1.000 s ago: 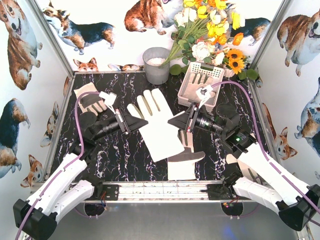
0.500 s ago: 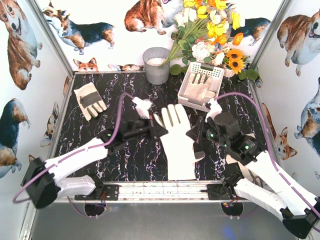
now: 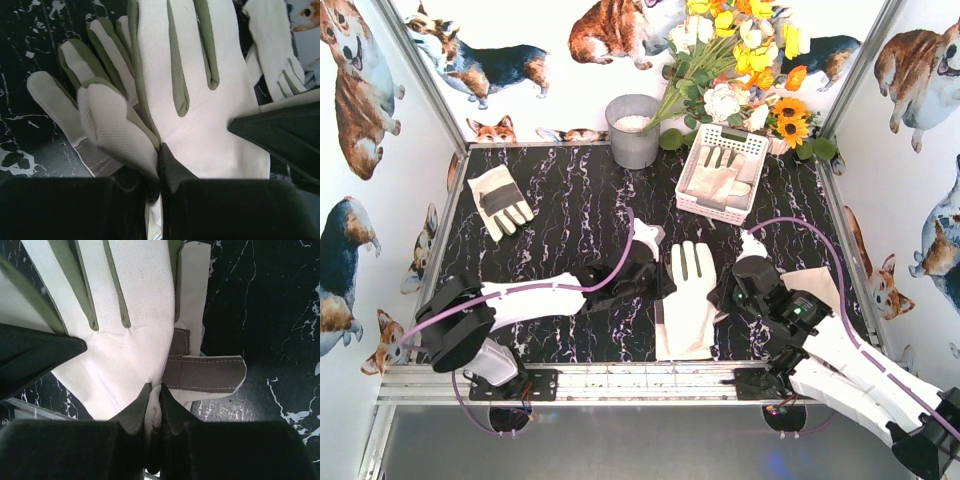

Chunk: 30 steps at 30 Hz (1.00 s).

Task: Put the gloves into the storage basket
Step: Pair the glove with the glove.

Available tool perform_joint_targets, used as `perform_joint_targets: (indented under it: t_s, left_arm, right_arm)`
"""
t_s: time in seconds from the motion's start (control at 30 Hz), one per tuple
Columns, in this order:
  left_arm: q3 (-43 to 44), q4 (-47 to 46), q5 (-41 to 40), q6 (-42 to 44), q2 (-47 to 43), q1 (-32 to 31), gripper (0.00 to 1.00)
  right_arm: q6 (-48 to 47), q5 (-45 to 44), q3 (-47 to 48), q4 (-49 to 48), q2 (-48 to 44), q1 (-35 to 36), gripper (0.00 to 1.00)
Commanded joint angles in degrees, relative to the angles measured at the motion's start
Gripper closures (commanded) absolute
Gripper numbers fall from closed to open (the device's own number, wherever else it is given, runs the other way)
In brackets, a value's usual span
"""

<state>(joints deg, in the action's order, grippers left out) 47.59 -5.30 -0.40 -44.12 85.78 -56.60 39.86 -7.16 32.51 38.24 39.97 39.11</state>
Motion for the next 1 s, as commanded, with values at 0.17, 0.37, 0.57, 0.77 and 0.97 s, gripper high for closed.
perform_joint_targets:
  t_s: [0.17, 0.37, 0.57, 0.77, 0.97]
  left_arm:
    - [3.6, 7.4, -12.6, 0.0, 3.9, 1.4, 1.0]
    - [5.1, 9.7, -13.0, -1.0, 5.8, 1.5, 1.0]
    - [6.9, 13.9, -14.5, -2.3, 7.6, 1.4, 1.0]
    - [8.2, 16.7, -15.2, -3.1, 9.1, 1.4, 1.0]
    - [9.9, 18.0, -13.4, -3.6, 9.3, 1.4, 1.0]
  right_arm:
    - [1.3, -3.8, -2.6, 0.5, 5.9, 2.1, 1.0]
    - [1.3, -3.7, -2.7, -0.9, 10.4, 2.4, 1.0]
    - [1.5, -3.9, -3.3, -1.5, 12.7, 2.4, 1.0]
    - [1.2, -3.8, -3.3, -1.6, 15.7, 2.5, 1.0]
    - [1.3, -2.8, -1.3, 0.7, 16.5, 2.5, 1.0]
